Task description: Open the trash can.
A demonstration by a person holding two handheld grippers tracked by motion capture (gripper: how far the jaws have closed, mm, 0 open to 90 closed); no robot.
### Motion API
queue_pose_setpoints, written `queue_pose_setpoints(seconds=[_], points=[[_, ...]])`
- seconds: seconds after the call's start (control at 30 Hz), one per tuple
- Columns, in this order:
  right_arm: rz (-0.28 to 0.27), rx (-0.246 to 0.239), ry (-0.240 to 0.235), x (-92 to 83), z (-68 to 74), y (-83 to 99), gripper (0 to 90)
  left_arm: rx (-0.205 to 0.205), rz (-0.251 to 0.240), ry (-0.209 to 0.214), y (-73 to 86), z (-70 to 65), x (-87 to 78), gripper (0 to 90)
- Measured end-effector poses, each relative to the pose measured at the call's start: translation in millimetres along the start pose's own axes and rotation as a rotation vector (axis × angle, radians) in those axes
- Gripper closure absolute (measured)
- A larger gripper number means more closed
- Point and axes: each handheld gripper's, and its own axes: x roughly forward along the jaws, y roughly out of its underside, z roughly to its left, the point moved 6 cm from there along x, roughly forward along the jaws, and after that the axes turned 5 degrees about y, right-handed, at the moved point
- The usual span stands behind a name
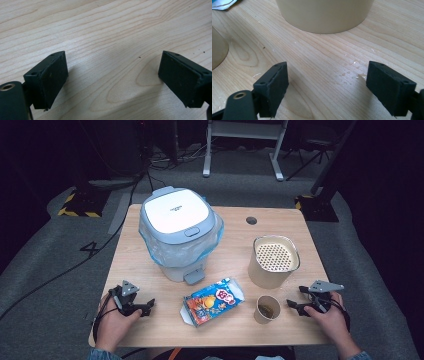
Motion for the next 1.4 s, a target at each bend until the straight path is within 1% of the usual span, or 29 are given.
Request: queue_pose_setpoints(seconds=[0.07, 0.1, 0.13, 0.17, 0.2, 0.23, 0.27, 0.3, 0.37, 0.4, 0.43, 0.47, 0.5, 0.57, 0.6, 0.63, 0.7, 0.73, 0.77, 0.83, 0.87, 0.9, 0.97, 1.07, 1.2, 1.27, 1.3, 1.37, 1.4], points=[[0.0, 0.0, 0.0, 0.0, 0.0, 0.0, 18.1, 0.004, -0.014, 0.007, -0.8, -0.3, -0.9, 14.4], [0.0, 0.0, 0.0, 0.0, 0.0, 0.0, 18.1, 0.004, -0.014, 0.007, -0.8, -0.3, -0.9, 19.6], [0.0, 0.0, 0.0, 0.0, 0.0, 0.0, 18.1, 0.009, -0.019, 0.01, -1.0, -0.1, -1.7, 19.6], [0.0, -0.001, -0.001, 0.1, -0.1, -0.1, 18.1, 0.022, -0.017, 0.013, -1.9, 0.9, -3.6, 28.1], [0.0, -0.001, -0.001, 0.1, -0.1, -0.1, 18.1, 0.022, -0.017, 0.013, -1.9, 0.9, -3.6, 33.6], [0.0, -0.002, -0.002, 0.1, -0.2, -0.1, 18.1, 0.028, -0.007, 0.02, -2.4, 0.7, -5.5, 33.6], [-0.001, -0.003, -0.005, 0.2, -0.3, -0.2, 18.1, 0.038, 0.005, 0.02, -2.8, 0.6, -7.3, 39.9], [-0.001, -0.004, -0.006, 0.3, -0.3, -0.3, 18.2, 0.062, 0.005, 0.019, -5.1, 0.5, -10.3, 43.0], [-0.001, -0.004, -0.006, 0.3, -0.3, -0.3, 18.1, 0.048, -0.015, 0.043, -8.8, -2.0, -14.7, 47.3], [-0.002, -0.004, -0.006, 0.3, -0.3, -0.3, 18.1, 0.048, -0.015, 0.043, -8.8, -2.0, -14.7, 48.6], [-0.002, -0.004, -0.006, 0.3, -0.3, -0.3, 18.1, 0.041, -0.035, 0.083, -13.8, -5.5, -20.3, 49.1], [-0.002, -0.005, -0.005, 0.3, -0.3, -0.3, 18.1, 0.04, -0.041, 0.096, -16.3, -7.5, -23.4, 51.1], [-0.002, -0.005, -0.005, 0.3, -0.3, -0.3, 18.1, 0.04, -0.041, 0.096, -16.3, -7.5, -23.4, 53.9], [-0.001, -0.005, -0.005, 0.3, -0.3, -0.2, 18.2, 0.063, -0.042, 0.129, -23.5, -13.7, -32.4, 56.2], [-0.001, -0.005, -0.005, 0.3, -0.3, -0.2, 18.2, 0.063, -0.042, 0.129, -23.5, -13.7, -32.4, 57.0], [-0.001, -0.005, -0.005, 0.3, -0.3, -0.2, 18.1, 0.08, -0.038, 0.143, -26.6, -16.4, -36.1, 58.7], [-0.001, -0.005, -0.005, 0.3, -0.3, -0.2, 18.1, 0.087, -0.043, 0.169, -31.7, -21.2, -41.2, 60.8], [-0.001, -0.006, -0.005, 0.3, -0.3, -0.2, 18.1, 0.096, -0.069, 0.194, -39.9, -26.6, -47.7, 61.4], [-0.001, -0.006, -0.005, 0.3, -0.3, -0.2, 18.1, 0.096, -0.069, 0.194, -39.9, -26.6, -47.7, 62.2], [-0.002, -0.007, -0.004, 0.2, -0.2, -0.2, 19.1, 0.107, -0.1, 0.232, -50.2, -33.8, -54.9, 64.1], [-0.005, -0.008, -0.013, -0.1, 0.3, -0.3, 20.3, 0.128, -0.11, 0.26, -57.9, -40.2, -60.1, 65.0], [-0.006, -0.009, -0.013, -0.2, 0.2, -0.2, 20.6, 0.128, -0.11, 0.26, -57.9, -40.2, -60.1, 65.4], [-0.006, -0.009, -0.013, -0.2, 0.1, -0.2, 20.6, 0.143, -0.117, 0.279, -66.2, -46.7, -65.4, 66.2], [-0.008, -0.015, -0.018, -0.7, 0.6, -0.1, 22.8, 0.179, -0.149, 0.303, -81.9, -55.1, -74.0, 66.2], [-0.016, -0.024, -0.028, -1.6, 1.9, 0.0, 26.7, 0.204, -0.191, 0.323, -98.8, -62.4, -84.1, 66.2], [-0.018, -0.02, -0.025, -2.0, 1.6, 0.1, 28.7, 0.224, -0.214, 0.33, -108.0, -65.4, -89.2, 66.1], [-0.019, -0.016, -0.023, -2.2, 1.3, 0.1, 30.2, 0.242, -0.234, 0.337, -115.9, -67.5, -93.2, 66.1], [-0.022, -0.01, -0.015, -2.4, 0.4, 0.0, 32.5, 0.257, -0.251, 0.351, -124.1, -69.6, -97.1, 65.6], [-0.023, -0.01, -0.015, -2.4, 0.3, -0.1, 32.8, 0.257, -0.251, 0.351, -124.1, -69.6, -97.1, 65.4]])
